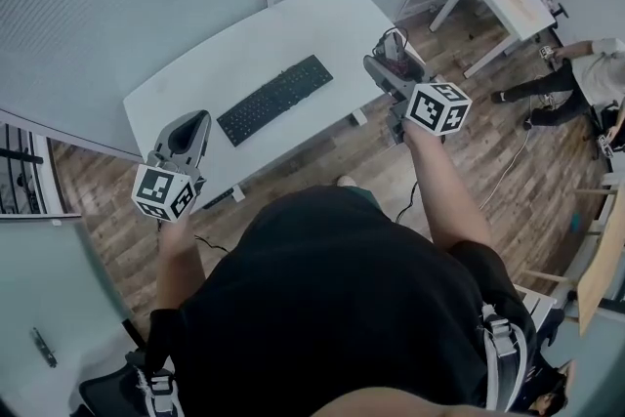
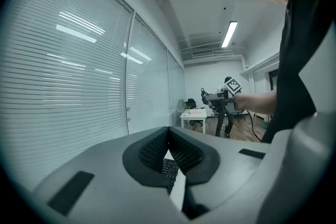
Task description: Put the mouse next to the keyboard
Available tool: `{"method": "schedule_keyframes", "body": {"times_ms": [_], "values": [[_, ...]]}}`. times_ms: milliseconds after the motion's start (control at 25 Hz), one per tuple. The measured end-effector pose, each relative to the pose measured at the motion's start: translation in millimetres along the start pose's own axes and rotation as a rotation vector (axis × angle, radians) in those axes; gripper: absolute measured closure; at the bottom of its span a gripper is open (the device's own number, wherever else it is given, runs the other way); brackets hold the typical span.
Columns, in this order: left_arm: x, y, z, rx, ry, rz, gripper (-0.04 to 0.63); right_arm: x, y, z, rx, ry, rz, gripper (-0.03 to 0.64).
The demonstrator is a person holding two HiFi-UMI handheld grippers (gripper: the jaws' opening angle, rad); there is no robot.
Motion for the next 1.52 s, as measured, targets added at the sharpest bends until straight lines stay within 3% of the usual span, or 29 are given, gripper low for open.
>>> {"method": "schedule_keyframes", "body": {"times_ms": [480,1520], "values": [[0,-15,20,-0.004,0.003,0.008,0.574,0,16,22,-0.007,-0.001,0.009,0.215],[13,-8,102,0.033,-0.033,0.013,0.574,7,110,53,0.007,-0.053,0.033,0.215]]}}
Point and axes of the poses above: the fingertips, and each gripper's own axes: z forward along the fingers, y to its right, x out of its top, the point moved 2 cm from there along -z, backward along the fingers, and after that the axes turned 4 degrees about -z, right-handed, at the moved point
